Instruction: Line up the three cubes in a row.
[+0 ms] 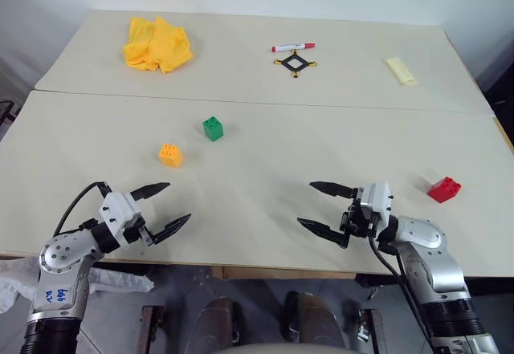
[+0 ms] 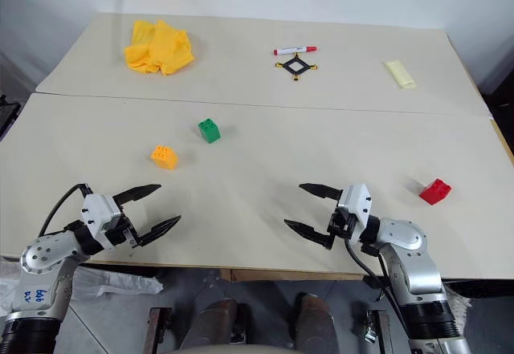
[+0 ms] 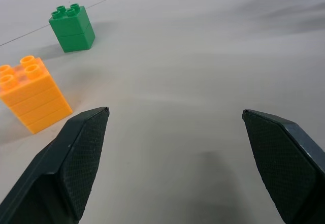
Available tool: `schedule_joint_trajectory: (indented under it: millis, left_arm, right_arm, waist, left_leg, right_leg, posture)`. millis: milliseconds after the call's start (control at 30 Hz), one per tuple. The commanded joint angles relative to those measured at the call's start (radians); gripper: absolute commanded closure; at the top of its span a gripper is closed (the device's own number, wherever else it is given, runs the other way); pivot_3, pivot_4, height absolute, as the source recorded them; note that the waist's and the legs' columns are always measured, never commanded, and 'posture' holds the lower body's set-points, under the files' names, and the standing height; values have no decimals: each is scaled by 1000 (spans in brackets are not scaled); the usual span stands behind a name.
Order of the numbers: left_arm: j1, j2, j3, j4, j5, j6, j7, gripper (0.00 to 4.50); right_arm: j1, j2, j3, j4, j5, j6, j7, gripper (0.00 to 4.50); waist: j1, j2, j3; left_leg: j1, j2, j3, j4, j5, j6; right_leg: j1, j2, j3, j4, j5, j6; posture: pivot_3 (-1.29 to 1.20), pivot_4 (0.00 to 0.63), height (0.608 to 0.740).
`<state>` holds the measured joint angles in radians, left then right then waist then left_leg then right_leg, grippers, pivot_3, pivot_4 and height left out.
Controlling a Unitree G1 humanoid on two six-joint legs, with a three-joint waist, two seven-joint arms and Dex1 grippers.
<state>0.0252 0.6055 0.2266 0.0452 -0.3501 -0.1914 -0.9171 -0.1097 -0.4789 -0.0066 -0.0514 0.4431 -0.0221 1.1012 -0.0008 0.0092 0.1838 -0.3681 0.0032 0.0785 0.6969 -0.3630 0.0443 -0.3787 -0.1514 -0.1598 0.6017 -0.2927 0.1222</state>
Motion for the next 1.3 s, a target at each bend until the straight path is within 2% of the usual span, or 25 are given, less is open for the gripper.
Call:
schedule_joint_trajectory:
  millis: [33, 233, 300, 400, 567, 700, 767, 833, 967, 1067, 1167, 1233, 1300]
  left_arm:
    - [6, 10, 11, -62, 6, 16, 30, 21]
    - [32, -3, 2, -206, -99, 137, 30, 21]
    - [3, -10, -4, -272, -173, 239, 55, 21]
    - [-35, -3, -66, -334, -197, 318, 30, 21]
    - [-160, -22, -262, -324, -142, 383, -54, 21]
    - [-257, -67, -352, -258, -100, 380, -85, 21]
    - [-336, -131, -403, -205, -87, 374, -96, 21]
    - [-378, -163, -441, -171, -45, 347, -101, 21]
    - [-398, -178, -488, -138, 44, 289, -93, 21]
    - [-402, -188, -496, -133, 49, 298, -96, 21]
    - [-404, -205, -486, -128, 39, 302, -87, 21]
    - [-405, -213, -476, -128, 35, 296, -86, 21]
    - [-404, -218, -467, -126, 33, 293, -84, 21]
  right_arm:
    - [-4, 6, -9, -31, 23, -12, 2, 0]
    - [3, -22, -56, -125, 83, 32, -18, 0]
    - [22, -58, -123, -194, 141, 85, -50, 0]
    - [69, -116, -225, -257, 188, 134, -85, 0]
    - [226, -197, -504, -270, 209, 148, -143, 0]
    - [346, -210, -690, -206, 195, 115, -145, 0]
    - [424, -214, -818, -59, 160, 62, -142, 0]
    - [460, -215, -875, 29, 139, 24, -144, 0]
    - [502, -220, -896, 136, 112, -5, -139, 0]
    - [489, -255, -890, 189, 108, -10, -122, 0]
    - [434, -354, -861, 195, 137, 83, -80, 0]
    - [395, -469, -799, 241, 93, 131, -23, 0]
    - [361, -538, -751, 292, 54, 142, 6, 0]
  waist:
    - [0, 0, 0]
    - [-1, 1, 0]
    - [4, 2, 1]
    - [21, 3, 2]
    - [38, 3, 2]
    - [38, 4, 2]
    - [38, 4, 1]
    - [42, 4, 1]
    - [24, 5, 1]
    - [18, 6, 1]
    - [12, 9, 2]
    - [7, 9, 2]
    - [7, 9, 2]
  left_leg:
    - [0, 0, 0, 0, 0, 0]
    - [0, 0, 0, 0, 0, 0]
    - [0, 0, 0, 0, 0, 0]
    - [-1, -1, -2, 1, 0, 0]
    - [-1, -2, -2, 0, 0, 0]
    - [0, -2, 2, 0, 0, 1]
    - [0, -1, 2, 0, 0, 1]
    - [0, -2, 4, -1, 0, 1]
    - [2, -1, 6, -4, 0, 1]
    - [6, 0, 9, -6, 1, 1]
    - [10, 0, 13, -7, 0, 2]
    - [11, -1, 15, -7, 0, 2]
    - [12, 0, 15, -7, 0, 2]
  right_leg:
    - [0, 0, 0, 0, 0, 0]
    - [0, 0, 1, 0, 0, 0]
    - [0, 0, 2, 0, 0, 0]
    - [1, -2, 3, -1, 0, 0]
    - [2, -1, 1, -2, 0, 0]
    - [2, 2, 1, -5, 1, 2]
    - [2, 2, 1, -5, 1, 2]
    - [2, 2, 2, -6, 2, 3]
    - [2, 2, 3, -7, 2, 3]
    - [2, 3, 6, -7, 2, 3]
    - [3, 2, 11, -5, 2, 4]
    - [3, 2, 15, -5, 3, 5]
    - [3, 1, 17, -6, 2, 4]
  posture:
    - [0, 150, 740]
    - [0, 150, 740]
    - [0, 150, 740]
    - [0, 150, 740]
    - [0, 150, 740]
    - [0, 150, 740]
    - [0, 150, 740]
    - [0, 150, 740]
    - [0, 150, 740]
    - [0, 150, 740]
    - [0, 150, 740]
    - [0, 150, 740]
    - [0, 150, 740]
